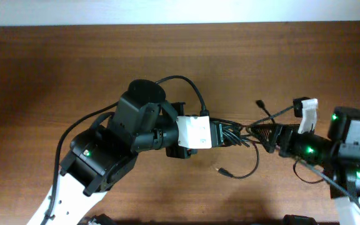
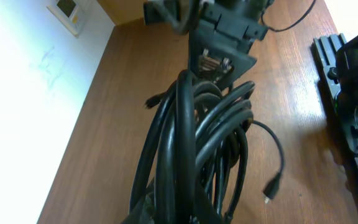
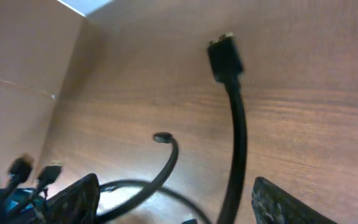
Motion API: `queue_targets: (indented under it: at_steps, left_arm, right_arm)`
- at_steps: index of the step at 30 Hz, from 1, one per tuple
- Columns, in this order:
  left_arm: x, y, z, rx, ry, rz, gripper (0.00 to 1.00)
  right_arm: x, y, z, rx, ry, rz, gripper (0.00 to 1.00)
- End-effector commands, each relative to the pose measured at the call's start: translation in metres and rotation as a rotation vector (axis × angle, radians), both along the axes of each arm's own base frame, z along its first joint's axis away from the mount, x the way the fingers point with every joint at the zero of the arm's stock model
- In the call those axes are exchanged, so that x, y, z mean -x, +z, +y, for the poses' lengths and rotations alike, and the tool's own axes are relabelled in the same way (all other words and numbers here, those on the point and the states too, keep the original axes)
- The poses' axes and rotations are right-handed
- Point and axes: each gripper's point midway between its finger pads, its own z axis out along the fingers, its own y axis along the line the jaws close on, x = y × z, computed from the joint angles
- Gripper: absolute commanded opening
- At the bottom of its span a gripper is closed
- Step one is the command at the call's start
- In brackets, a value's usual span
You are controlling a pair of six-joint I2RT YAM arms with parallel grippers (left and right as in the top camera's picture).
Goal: Untangle cables
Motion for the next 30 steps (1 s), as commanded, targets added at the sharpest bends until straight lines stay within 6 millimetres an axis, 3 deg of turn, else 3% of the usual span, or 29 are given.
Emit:
queue_targets:
  at_steps: [1, 6, 10, 15, 30]
  left_arm:
    - [-0.001, 0.014, 0.003, 0.027, 0.018, -0.018, 0.0]
    - [-0.007, -0.005, -0.004, -0.006, 0.017, 0.053, 0.0]
    - [-0.009, -0.014, -0.009, -0.016, 0.002, 0.083, 0.0]
    - [0.004, -0.01, -0.017, 0.025, -0.08, 0.12, 0.0]
    - [0.008, -0.008, -0.019, 0.039, -0.092, 0.138, 0.0]
  right_arm:
    - [0.005, 0.027, -0.001, 0.021, 0.0, -0.117, 0.81]
    - [0.013, 0.044, 0.001, 0.031, 0.005, -0.207, 0.85]
    - [0.022, 0.06, 0.015, 0.02, 0.125, -0.319, 0.85]
    - [0.028, 0.066, 0.023, 0.025, 0.21, -0.388, 0.85]
    - [0.039, 0.075, 0.035, -0.005, 0.315, -0.46, 0.83]
